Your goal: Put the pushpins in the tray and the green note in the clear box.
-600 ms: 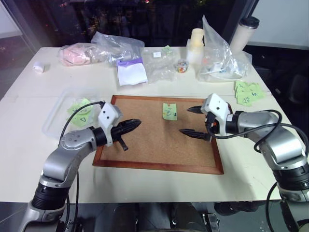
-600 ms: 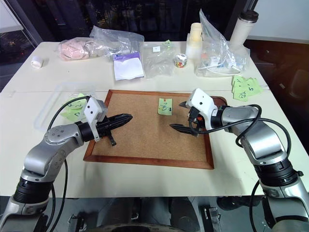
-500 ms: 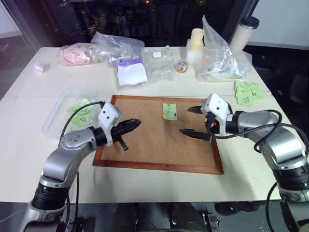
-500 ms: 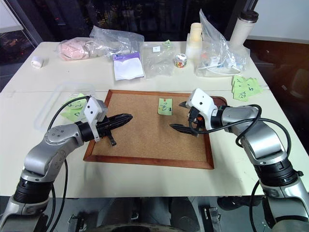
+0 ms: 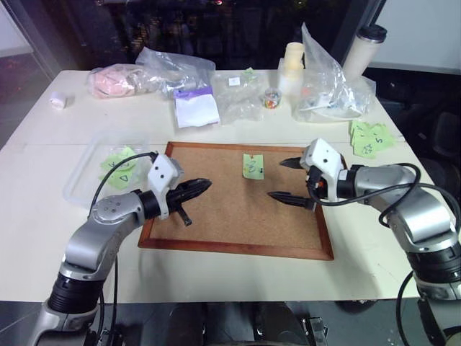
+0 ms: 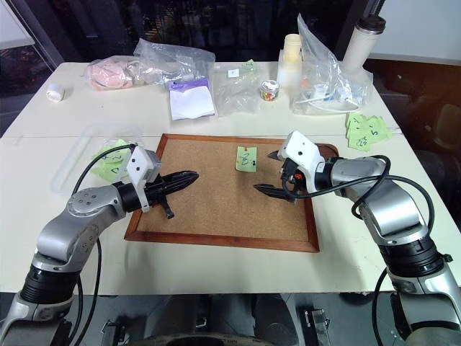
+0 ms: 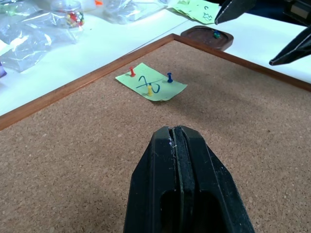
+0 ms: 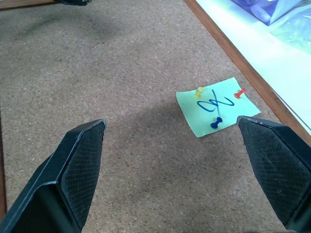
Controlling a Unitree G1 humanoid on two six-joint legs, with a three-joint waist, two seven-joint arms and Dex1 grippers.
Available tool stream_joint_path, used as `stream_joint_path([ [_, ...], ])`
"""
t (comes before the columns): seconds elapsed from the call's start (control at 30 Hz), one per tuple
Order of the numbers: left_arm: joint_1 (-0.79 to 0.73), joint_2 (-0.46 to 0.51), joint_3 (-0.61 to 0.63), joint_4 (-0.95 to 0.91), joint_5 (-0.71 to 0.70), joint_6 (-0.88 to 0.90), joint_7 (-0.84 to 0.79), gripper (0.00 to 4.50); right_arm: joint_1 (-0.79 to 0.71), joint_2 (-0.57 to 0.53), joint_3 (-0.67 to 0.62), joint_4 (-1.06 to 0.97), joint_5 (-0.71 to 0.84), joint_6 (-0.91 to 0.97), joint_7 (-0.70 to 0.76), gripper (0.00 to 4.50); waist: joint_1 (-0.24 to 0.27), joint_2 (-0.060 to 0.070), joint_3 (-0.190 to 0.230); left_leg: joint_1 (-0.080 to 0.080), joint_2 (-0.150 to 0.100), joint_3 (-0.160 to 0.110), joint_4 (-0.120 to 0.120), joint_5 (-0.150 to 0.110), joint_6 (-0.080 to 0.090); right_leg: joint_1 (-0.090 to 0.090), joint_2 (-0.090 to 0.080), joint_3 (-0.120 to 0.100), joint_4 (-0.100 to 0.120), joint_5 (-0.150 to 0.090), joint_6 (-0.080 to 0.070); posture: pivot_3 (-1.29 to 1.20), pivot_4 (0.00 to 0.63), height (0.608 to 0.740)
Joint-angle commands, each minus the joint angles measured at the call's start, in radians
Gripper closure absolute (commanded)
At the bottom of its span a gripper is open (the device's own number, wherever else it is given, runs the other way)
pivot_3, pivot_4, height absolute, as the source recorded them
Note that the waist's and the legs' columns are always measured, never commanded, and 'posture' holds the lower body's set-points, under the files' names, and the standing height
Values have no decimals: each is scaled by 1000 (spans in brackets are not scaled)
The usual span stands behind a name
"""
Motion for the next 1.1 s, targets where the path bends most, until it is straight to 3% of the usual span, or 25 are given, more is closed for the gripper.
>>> stream_joint_path([
  [0.03, -5, -5, 0, -11, 6, -25, 2, 4500, -31, 12, -25, -2, -1, -19, -11, 31, 0, 0, 0, 0, 0, 0, 0, 0, 0, 0, 0, 0, 0, 0, 0, 0, 150, 740],
  [0.23, -23, -47, -43, 55, 60, -80, 19, 4500, -89, 58, -19, 73, -14, -10, -50, 31, 0, 0, 0, 0, 0, 0, 0, 0, 0, 0, 0, 0, 0, 0, 0, 0, 150, 740],
  [0.47, -45, -118, -102, 209, 139, -178, 27, 4500, -288, 223, 11, 298, -54, 99, -185, 31, -3, 0, 0, 0, 0, 1, 0, 0, 0, -1, 1, 0, 2, 0, 0, 0, 150, 740],
  [0.83, -7, -143, -117, 261, 185, -223, 32, 4500, -474, 398, 79, 731, -196, -49, -250, 31, -5, 0, 0, 0, 0, 3, 0, 0, 0, -2, 0, 0, 2, 0, 0, 0, 150, 740],
  [0.93, 3, -145, -116, 249, 188, -220, 34, 4500, -498, 418, 83, 806, -225, -94, -248, 903, -5, 0, 0, 0, 0, 3, 0, 0, -1, -2, 0, 0, 2, 0, 0, 0, 150, 740],
  [1.0, 8, -144, -114, 242, 188, -217, 37, 4500, -509, 430, 82, 838, -237, -111, -245, 1846, -5, 0, 0, 0, 0, 3, 0, 0, -1, -2, 0, 0, 2, 0, 0, 0, 150, 740],
  [1.1, 18, -142, -110, 229, 187, -213, 44, 4500, -518, 445, 78, 879, -249, -131, -243, 1846, -7, 1, 0, 0, 1, 3, 0, 0, -1, -2, -1, 0, 2, 0, 0, 0, 150, 740],
])
